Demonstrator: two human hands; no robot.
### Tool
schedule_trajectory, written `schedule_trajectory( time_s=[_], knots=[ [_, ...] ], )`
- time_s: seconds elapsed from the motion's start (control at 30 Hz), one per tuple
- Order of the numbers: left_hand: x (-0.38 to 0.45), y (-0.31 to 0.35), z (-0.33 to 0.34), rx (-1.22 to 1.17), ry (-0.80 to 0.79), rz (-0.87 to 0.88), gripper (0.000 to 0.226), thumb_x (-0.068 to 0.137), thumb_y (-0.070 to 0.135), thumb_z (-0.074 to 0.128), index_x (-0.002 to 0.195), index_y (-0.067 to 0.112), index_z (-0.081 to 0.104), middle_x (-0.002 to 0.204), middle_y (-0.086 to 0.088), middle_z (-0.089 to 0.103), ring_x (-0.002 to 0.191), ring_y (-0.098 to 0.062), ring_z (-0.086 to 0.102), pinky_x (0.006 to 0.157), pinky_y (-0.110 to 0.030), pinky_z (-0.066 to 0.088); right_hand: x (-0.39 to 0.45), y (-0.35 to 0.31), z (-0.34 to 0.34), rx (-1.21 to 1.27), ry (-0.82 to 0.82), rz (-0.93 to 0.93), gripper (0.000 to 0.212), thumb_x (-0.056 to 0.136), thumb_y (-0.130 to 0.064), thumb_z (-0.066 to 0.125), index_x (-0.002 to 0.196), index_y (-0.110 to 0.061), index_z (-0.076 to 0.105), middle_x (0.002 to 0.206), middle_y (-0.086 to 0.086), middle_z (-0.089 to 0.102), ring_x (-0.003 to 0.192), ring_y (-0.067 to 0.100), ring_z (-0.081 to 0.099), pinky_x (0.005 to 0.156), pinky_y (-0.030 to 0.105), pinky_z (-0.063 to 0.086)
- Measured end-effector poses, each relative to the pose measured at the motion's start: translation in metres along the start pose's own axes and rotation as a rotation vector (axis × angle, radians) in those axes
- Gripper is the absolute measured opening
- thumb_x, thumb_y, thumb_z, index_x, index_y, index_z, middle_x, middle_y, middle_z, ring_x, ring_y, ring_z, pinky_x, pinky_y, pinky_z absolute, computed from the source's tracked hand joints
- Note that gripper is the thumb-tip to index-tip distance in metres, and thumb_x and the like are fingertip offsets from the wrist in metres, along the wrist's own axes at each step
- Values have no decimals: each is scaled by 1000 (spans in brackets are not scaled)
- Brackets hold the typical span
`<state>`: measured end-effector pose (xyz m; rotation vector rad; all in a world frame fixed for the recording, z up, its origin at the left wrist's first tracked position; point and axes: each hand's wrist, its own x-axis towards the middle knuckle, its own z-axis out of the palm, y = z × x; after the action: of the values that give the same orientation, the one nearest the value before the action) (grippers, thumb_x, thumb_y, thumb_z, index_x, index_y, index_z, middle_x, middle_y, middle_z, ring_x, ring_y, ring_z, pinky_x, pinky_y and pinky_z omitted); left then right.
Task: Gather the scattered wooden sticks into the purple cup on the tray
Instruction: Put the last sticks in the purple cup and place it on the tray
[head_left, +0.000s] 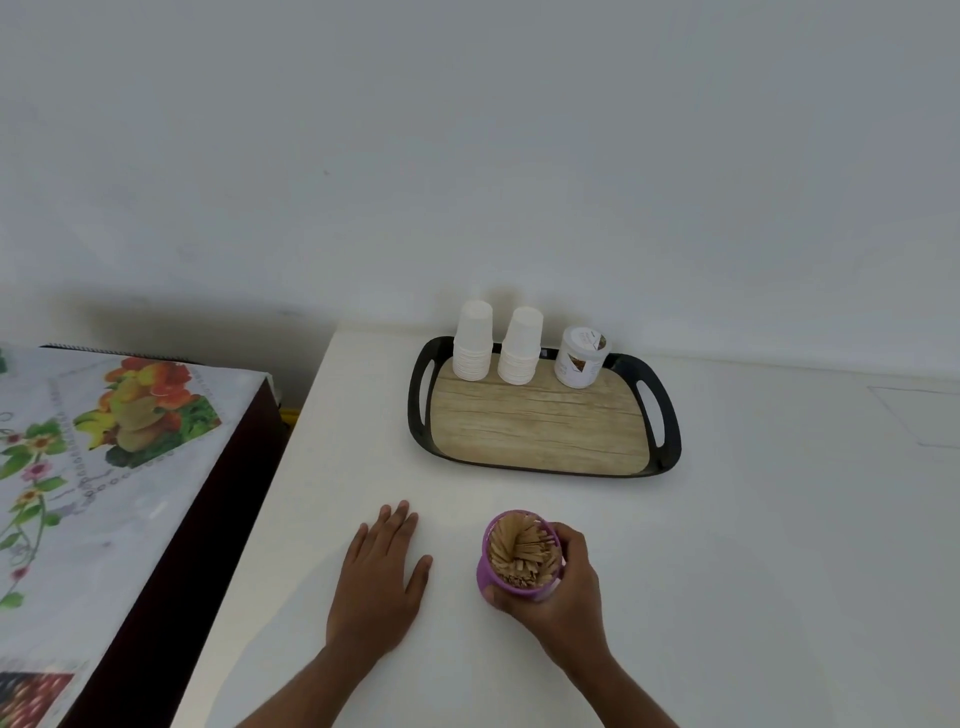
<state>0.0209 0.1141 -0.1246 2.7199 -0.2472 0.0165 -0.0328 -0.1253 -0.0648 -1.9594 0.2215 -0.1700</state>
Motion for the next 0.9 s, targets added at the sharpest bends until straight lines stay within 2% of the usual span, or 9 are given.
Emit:
schedule_trajectory(
  time_s=[0.13,0.23,0.37,0.47,0.53,0.63,0.73,0.8,0.9],
  knots=[
    [0,-1,0,3,-9,-8,72,97,61,19,158,25,30,167,7,21,155,-11,11,127,-37,11,0,5,1,-12,-83,18,111,41,-61,101,132,-35,44,126,-17,63,115,2,62,91,35,61],
    [0,0,1,5,-7,-10,72,97,62,19,158,26,30,167,8,21,155,-11,10,126,-36,11,1,5,-4,-17,-130,-9,118,51,-53,101,146,-30,37,134,-22,57,125,2,57,96,33,60],
    [0,-2,2,21,-3,0,70,98,60,20,158,25,30,167,8,21,155,-11,11,127,-37,13,2,-1,-8,-39,-68,-39,91,51,-42,103,128,-33,55,119,-21,69,110,7,68,88,33,62],
    [-1,-2,1,11,3,3,69,98,59,22,158,25,31,167,9,22,155,-10,11,127,-35,12,-3,-3,-4,-47,-6,-43,93,46,-53,101,124,-37,53,115,-22,69,105,4,68,84,30,62],
    [-1,-3,2,2,4,7,69,98,59,22,158,25,31,167,9,22,155,-9,11,127,-35,11,-6,-4,1,-57,-16,-56,94,45,-55,101,124,-36,53,115,-22,69,104,4,68,84,30,61],
    [0,-2,2,17,-1,1,69,98,59,21,158,25,31,167,9,21,155,-10,11,126,-33,8,-4,-7,2,-31,75,-29,94,44,-59,99,121,-38,51,113,-18,68,103,1,67,81,27,61],
    [-1,-2,2,16,6,7,68,99,58,23,157,25,32,166,8,23,155,-10,12,125,-31,5,0,-9,2,-47,28,-13,94,42,-56,101,120,-38,51,114,-15,68,103,3,68,81,29,62],
    [-1,-2,1,20,1,3,68,99,59,22,158,26,29,167,10,20,155,-9,9,125,-31,4,2,-8,1,-56,54,-5,96,41,-59,100,120,-39,49,116,-16,67,104,3,67,80,26,61],
    [0,-1,1,18,2,-1,69,98,59,21,158,26,29,167,10,19,155,-9,9,127,-35,10,2,-10,0,-62,59,-19,94,41,-61,100,117,-39,49,112,-14,69,101,3,68,78,25,61]
  ],
)
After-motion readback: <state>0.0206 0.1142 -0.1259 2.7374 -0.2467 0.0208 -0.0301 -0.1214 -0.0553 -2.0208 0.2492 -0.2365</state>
